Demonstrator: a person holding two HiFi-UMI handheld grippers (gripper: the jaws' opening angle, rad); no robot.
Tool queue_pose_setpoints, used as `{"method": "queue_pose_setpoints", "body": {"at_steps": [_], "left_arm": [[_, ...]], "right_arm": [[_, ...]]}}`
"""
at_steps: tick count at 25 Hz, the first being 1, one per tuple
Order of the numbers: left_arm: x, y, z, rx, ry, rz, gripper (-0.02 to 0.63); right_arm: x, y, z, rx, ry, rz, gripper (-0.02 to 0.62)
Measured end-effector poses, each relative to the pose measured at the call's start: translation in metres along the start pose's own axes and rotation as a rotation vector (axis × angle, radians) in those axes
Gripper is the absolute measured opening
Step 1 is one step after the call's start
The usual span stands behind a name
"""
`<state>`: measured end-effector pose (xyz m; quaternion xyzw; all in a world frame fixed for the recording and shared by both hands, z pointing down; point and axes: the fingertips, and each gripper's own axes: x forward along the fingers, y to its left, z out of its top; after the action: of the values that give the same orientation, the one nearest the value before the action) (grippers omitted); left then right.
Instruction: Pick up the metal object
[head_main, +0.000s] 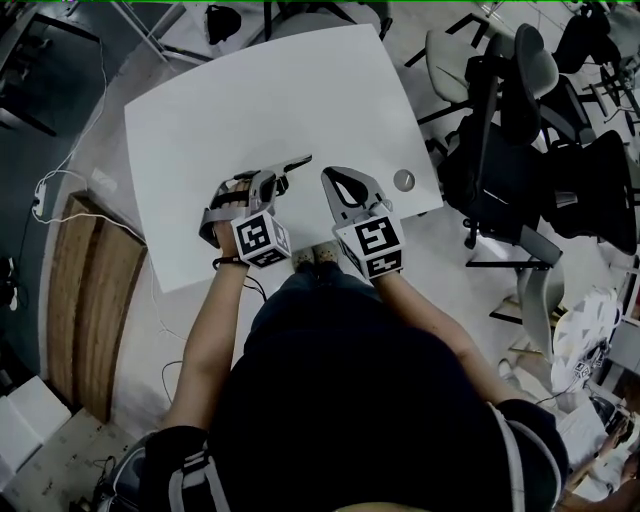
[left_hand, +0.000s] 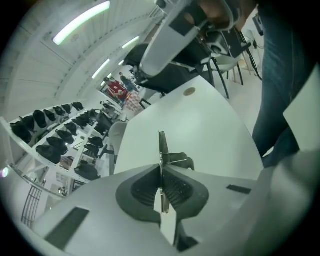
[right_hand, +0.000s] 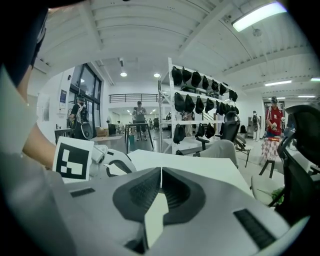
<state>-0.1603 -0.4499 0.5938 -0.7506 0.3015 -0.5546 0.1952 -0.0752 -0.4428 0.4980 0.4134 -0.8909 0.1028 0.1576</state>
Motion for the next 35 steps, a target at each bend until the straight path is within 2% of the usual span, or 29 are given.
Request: {"method": "queue_pose_setpoints", "body": {"at_steps": [6,12,15,17,21,28,31,35], "left_arm": [[-0.054,0.054,0.033,-0.099,-0.119,0.196,0.025],[-0.123,0.118,0.060,-0.234,-0.247,0.405,0.025],[-0.158,0.147,0.068,-0.327,-0.320,0.489,0.025],[-0.179,0.164,0.069,-0.418,-0.374,0.532,0.025],[-0.207,0.181,0.058,-0.651,-0.473,0.564,0.025],[-0.237,0.188,0.039,-0.886,-0.584,0.602,0.025],[-0.251,0.190,0.037,-0.938,-0.623,0.628,0.025],[-0.262,0.193,0.038,-0.935,-0.627,0.653,0.025]], "right_arm": [[-0.005,-0.009,0.032,-0.037,-0.072,-0.020,0.028],[-0.012,-0.016,0.087,-0.078,-0.182,-0.039,0.028],[-0.018,-0.017,0.119,-0.096,-0.241,-0.048,0.028],[-0.023,-0.017,0.140,-0.094,-0.277,-0.051,0.028],[-0.039,-0.012,0.174,-0.102,-0.344,-0.056,0.028],[-0.064,-0.002,0.207,-0.144,-0.415,-0.063,0.028],[-0.071,0.000,0.210,-0.150,-0.425,-0.074,0.028],[-0.076,-0.001,0.212,-0.148,-0.435,-0.078,0.028]]}}
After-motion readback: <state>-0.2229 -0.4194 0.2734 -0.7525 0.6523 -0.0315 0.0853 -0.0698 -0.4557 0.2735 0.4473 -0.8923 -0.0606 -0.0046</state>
